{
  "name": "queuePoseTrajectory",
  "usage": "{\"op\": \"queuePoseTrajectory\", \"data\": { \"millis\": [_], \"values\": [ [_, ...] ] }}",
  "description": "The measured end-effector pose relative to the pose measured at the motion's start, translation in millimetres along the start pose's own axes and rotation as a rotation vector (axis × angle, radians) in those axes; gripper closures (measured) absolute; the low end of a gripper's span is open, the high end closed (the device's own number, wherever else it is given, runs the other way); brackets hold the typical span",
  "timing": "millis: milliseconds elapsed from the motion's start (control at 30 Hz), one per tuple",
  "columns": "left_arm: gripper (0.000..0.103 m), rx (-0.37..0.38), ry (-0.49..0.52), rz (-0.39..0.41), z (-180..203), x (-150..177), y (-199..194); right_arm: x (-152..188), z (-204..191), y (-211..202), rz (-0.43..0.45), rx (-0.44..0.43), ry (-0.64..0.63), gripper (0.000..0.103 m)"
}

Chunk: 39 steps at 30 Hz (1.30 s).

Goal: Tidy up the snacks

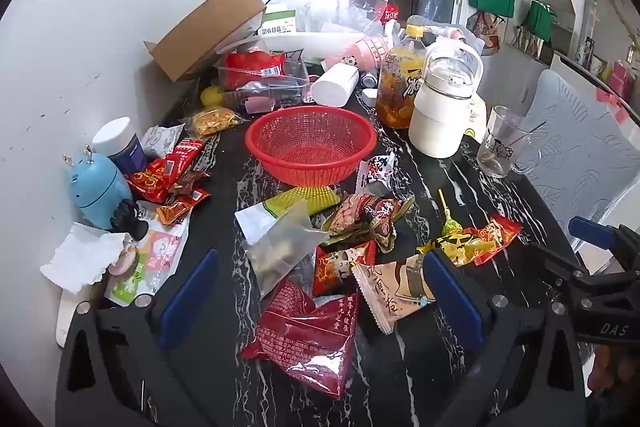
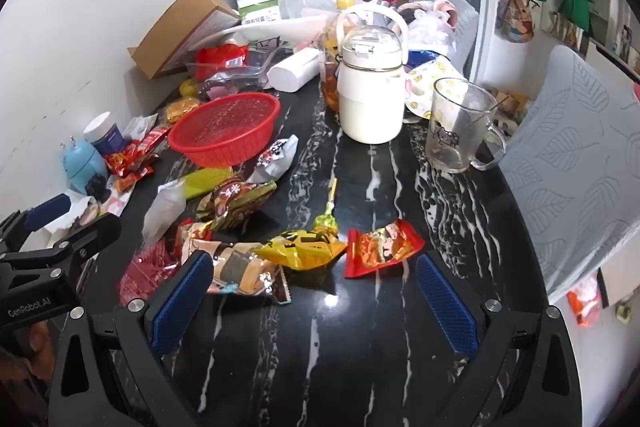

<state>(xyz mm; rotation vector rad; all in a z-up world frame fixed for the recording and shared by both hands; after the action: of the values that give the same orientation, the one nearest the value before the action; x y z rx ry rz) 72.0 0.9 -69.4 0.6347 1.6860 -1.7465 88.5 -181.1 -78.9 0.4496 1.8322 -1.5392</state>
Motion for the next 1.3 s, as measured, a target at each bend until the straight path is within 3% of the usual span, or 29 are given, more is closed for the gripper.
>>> {"op": "queuePoseTrajectory", "data": {
  "millis": [1300],
  "values": [
    [0.000,0.072,0.017,0.008,11.3,0.3,-8.1,3.8,4.6,-6.8,0.017,-0.001,0.034,0.000]
  ]
}}
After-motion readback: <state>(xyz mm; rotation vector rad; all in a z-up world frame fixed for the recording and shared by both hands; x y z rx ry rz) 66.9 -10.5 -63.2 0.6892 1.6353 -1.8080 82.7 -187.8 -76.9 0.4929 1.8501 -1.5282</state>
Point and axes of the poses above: each gripper's, at about its wrist camera, not at the fingertips, and y roughly the way its jaws point, z to its right, x to its underside, the point moved 10 cm from there along y, roughly the way its jaws point, and after that the axes turned 3 degrees about -y, right-handed, at the moved point
